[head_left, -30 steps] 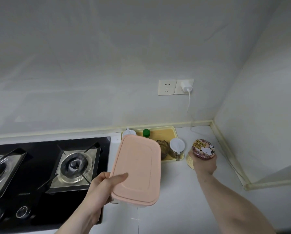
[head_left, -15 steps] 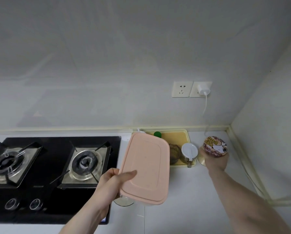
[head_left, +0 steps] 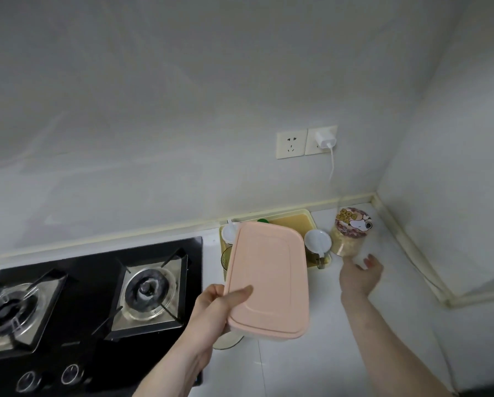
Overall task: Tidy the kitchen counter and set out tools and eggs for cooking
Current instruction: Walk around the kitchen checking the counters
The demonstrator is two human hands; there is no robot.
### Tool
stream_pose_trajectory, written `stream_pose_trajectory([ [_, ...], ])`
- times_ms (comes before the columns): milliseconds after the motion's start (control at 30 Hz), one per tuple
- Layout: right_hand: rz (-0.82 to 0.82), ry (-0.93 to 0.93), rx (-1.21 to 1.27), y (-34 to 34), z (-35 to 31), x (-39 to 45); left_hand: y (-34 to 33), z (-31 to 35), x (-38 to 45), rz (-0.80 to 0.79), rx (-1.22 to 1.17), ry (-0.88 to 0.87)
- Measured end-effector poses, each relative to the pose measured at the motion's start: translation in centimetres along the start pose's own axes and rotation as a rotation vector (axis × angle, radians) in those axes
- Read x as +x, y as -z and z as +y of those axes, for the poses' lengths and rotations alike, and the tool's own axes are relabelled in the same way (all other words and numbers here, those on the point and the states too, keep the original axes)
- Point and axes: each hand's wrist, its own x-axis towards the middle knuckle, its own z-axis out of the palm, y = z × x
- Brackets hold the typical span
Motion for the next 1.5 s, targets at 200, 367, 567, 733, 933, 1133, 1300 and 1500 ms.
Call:
stream_pose_trajectory([
  [200,-0.407,-0.146,0.053,3.6,-2.9,-8.3,-0.6,-1.0,0.1,-0.098,0.108,0.013],
  [367,-0.678,-0.217,-0.164,8.0,-5.0,-10.5,-1.7,-3.4,0.5,-0.206,0.188,0.032],
  [567,-0.67,-0.308,-0.297,13.3,-0.4,-10.4,-3.2,-7.8,0.9,-0.336,0.279,0.14],
  [733,-0.568,-0.338,-0.283,15.7,2.1,-9.9,-4.0,-10.2,1.4,-0.507,0.439,0.233],
  [933,-0.517,-0.302,-0.308,15.6,2.3,-7.0,-3.6,-10.5,2.0,-0.51,0.77,0.083],
  [1133,-0.57,-0.251,-0.529,12.9,1.3,-3.2,-0.7,-9.7,3.1,-0.374,0.802,-0.001],
  [1300,-0.774,-0.162,-0.778,10.1,-0.5,0.2,0.7,-8.9,3.1,-0.271,0.767,-0.076],
  [1500,-1.042,-0.077,-1.195,5.2,-2.6,1.6,1.1,-8.3,2.1,-0.203,0.671,-0.088],
])
